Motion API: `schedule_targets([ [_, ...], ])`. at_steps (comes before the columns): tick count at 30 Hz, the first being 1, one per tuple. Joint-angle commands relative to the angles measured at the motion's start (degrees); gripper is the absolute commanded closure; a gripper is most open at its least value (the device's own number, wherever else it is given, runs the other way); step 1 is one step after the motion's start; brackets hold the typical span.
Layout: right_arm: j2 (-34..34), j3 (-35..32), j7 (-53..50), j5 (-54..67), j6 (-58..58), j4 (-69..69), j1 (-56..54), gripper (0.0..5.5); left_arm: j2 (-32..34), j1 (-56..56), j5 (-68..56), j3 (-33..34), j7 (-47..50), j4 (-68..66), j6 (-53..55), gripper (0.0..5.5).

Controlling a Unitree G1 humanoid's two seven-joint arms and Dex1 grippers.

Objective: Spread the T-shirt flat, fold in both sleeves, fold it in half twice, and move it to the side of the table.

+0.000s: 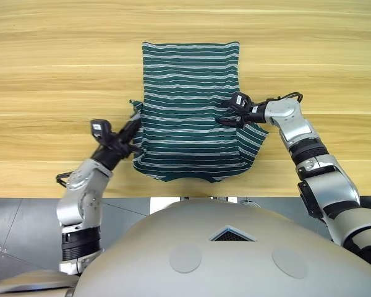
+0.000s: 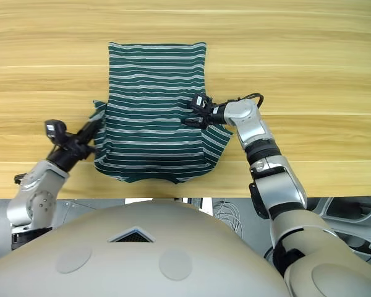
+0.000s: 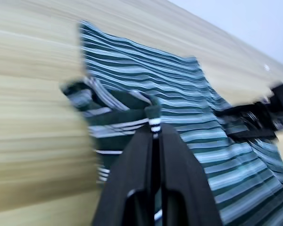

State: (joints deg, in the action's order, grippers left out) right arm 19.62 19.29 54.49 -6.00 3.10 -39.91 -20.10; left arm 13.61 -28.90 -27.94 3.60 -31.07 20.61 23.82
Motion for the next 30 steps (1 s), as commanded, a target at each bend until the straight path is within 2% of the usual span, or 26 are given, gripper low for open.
schedule_targets([
  [1,0.2,0.7,0.4,-0.7,-1.0,0.1,1.1,2.32,1.5,-0.7,7.7,-7.6,0.1,-3.2,-2.8,5.47],
  [5,0.1,0.8,0.6,-0.6,-0.9,0.3,1.3,2.32,3.7,-1.2,15.0,-13.3,0.3,-9.4,-5.4,5.47],
  [7,0.1,0.8,0.7,-0.5,-1.0,0.7,1.5,2.32,4.1,-1.0,16.8,-13.3,1.5,-10.5,-6.7,5.47],
  [10,0.0,0.7,0.7,-0.3,-0.9,0.8,1.8,2.32,4.4,-1.3,17.7,-12.7,2.6,-8.6,-7.3,5.09],
  [15,-0.1,0.7,0.8,0.1,-0.6,0.2,1.8,2.32,4.6,-2.8,17.7,-13.3,3.4,-2.4,-6.0,4.2],
  [22,0.0,-1.8,1.9,3.9,3.3,1.6,3.0,2.32,3.3,-3.9,11.0,-10.5,5.0,8.1,1.4,2.96],
  [26,-0.7,-6.8,4.8,11.0,8.2,5.1,3.9,2.32,3.9,-2.6,8.1,-9.0,5.2,12.5,3.9,2.42],
  [30,1.7,-14.4,11.6,23.6,8.1,14.0,8.4,2.32,6.9,7.5,7.5,-6.4,2.3,8.0,3.9,1.73],
])
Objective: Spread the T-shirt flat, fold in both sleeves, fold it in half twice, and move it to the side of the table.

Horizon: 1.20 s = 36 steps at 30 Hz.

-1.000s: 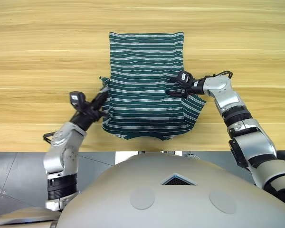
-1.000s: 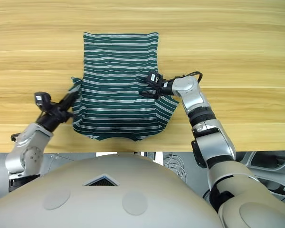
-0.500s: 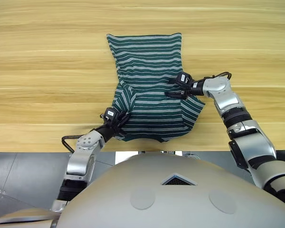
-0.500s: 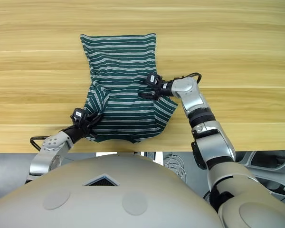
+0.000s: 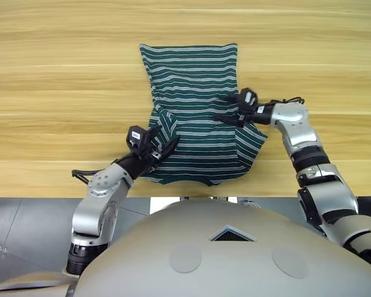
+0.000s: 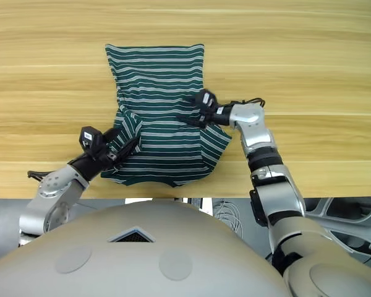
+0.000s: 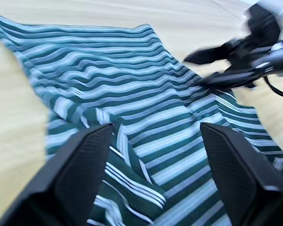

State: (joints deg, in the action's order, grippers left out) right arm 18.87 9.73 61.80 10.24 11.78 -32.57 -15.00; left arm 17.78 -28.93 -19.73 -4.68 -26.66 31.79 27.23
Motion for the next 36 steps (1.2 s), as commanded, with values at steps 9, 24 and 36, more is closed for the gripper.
schedule_targets([
  [9,16.1,-17.9,7.9,13.3,-6.1,10.3,30.5,2.32,-1.3,52.0,14.1,-12.3,-14.1,-53.7,-13.5,1.73],
  [24,17.6,-13.4,1.7,13.6,-39.4,14.5,27.4,1.34,-12.0,72.5,26.2,-11.2,-6.3,-105.0,-32.4,1.7],
  [36,17.8,-8.6,-3.0,13.4,-51.1,24.7,26.2,1.34,-13.1,71.7,27.9,-8.2,-6.5,-106.1,-31.8,1.7],
])
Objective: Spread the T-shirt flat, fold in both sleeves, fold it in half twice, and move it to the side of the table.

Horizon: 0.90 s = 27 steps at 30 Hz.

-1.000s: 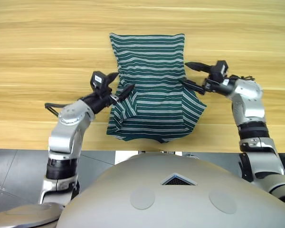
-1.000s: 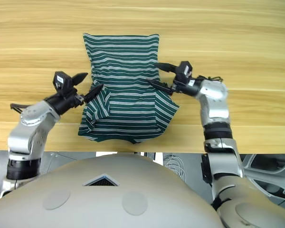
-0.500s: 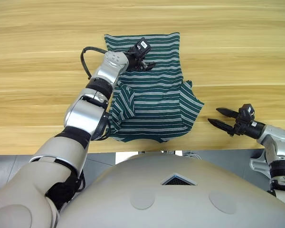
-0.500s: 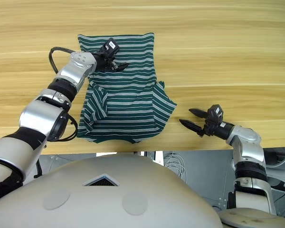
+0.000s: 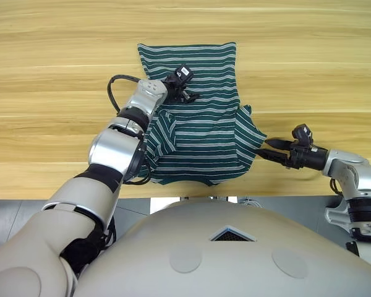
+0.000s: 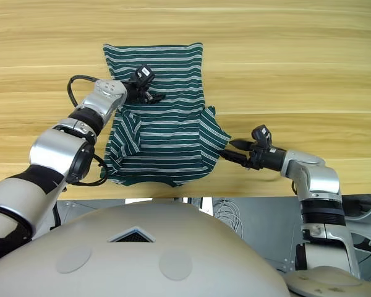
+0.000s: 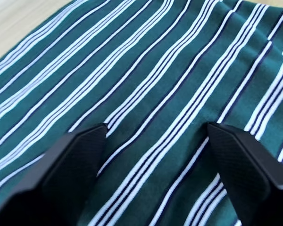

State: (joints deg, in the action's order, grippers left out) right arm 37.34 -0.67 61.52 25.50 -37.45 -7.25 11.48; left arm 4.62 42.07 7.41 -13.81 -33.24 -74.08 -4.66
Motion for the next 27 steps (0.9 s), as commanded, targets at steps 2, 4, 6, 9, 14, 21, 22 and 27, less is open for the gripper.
schedule_targets([
  [2,-1.2,2.3,-4.1,-2.3,-2.1,-1.2,-1.1,1.34,0.1,0.7,0.8,1.3,-0.1,-0.2,0.1,1.7],
  [4,-1.9,2.3,-5.8,-2.5,-2.2,-2.4,-2.4,1.34,0.0,0.5,0.9,1.6,-0.2,-0.2,0.2,1.7],
  [6,-2.7,2.2,-7.1,-2.9,-2.1,-4.0,-3.7,1.34,-0.1,0.2,1.0,1.7,-0.3,-0.2,0.1,1.7],
  [9,-3.5,2.8,-7.5,-3.0,-1.4,-4.9,-4.7,1.34,-0.1,0.0,1.2,2.0,-0.2,-0.3,0.2,1.7],
  [14,-4.6,3.6,-6.5,-2.1,-0.1,-3.4,-4.5,2.24,-0.3,0.1,1.2,2.3,-0.3,-0.2,0.3,1.7],
  [21,-4.2,3.2,-6.5,-2.3,2.0,-3.0,-4.3,3.51,-0.4,0.0,1.2,2.7,-0.4,-0.1,0.2,1.7],
  [22,-4.2,3.1,-6.7,-2.3,2.2,-3.3,-4.5,3.73,-0.4,0.0,1.1,2.8,-0.4,-0.1,0.2,1.7],
  [27,-4.3,2.4,-7.3,-2.2,2.9,-4.3,-5.3,4.62,-0.4,0.0,1.2,2.9,-0.6,-0.2,0.1,1.7],
])
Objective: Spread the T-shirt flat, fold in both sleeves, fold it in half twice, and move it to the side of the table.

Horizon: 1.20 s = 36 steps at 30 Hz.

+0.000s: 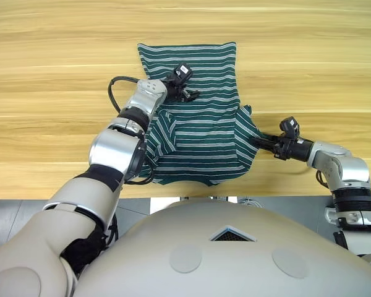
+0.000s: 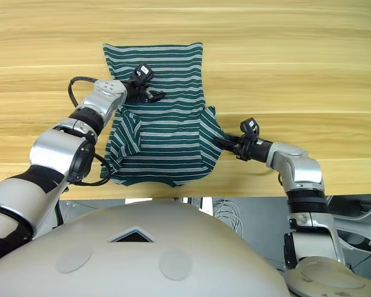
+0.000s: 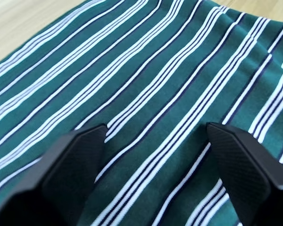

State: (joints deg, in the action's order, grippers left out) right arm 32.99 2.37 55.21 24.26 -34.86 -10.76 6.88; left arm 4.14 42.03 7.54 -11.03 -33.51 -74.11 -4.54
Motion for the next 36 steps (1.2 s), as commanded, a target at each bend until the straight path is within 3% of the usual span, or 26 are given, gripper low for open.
schedule_targets([
  [1,0.1,-0.7,-0.9,-0.9,0.5,-0.6,-0.7,4.79,0.0,0.0,1.1,0.2,-0.3,-0.2,0.0,1.7],
  [5,0.1,-1.3,-0.9,-0.1,0.9,1.3,-0.5,5.45,-0.2,-0.1,1.2,0.1,-0.4,-0.2,0.0,1.7],
  [16,1.2,-0.4,-0.3,0.8,0.8,14.4,1.6,5.45,-0.6,-0.1,1.1,0.3,-0.1,-0.3,0.2,1.7],
  [29,3.2,18.7,0.9,-9.2,-0.3,22.7,-1.6,5.45,-2.1,-0.2,1.2,0.5,1.8,-0.8,1.0,1.7],
  [36,4.1,21.7,0.1,-13.2,0.8,23.1,-3.4,5.45,-3.2,-0.2,1.2,0.6,2.6,-1.0,1.2,1.7],
])
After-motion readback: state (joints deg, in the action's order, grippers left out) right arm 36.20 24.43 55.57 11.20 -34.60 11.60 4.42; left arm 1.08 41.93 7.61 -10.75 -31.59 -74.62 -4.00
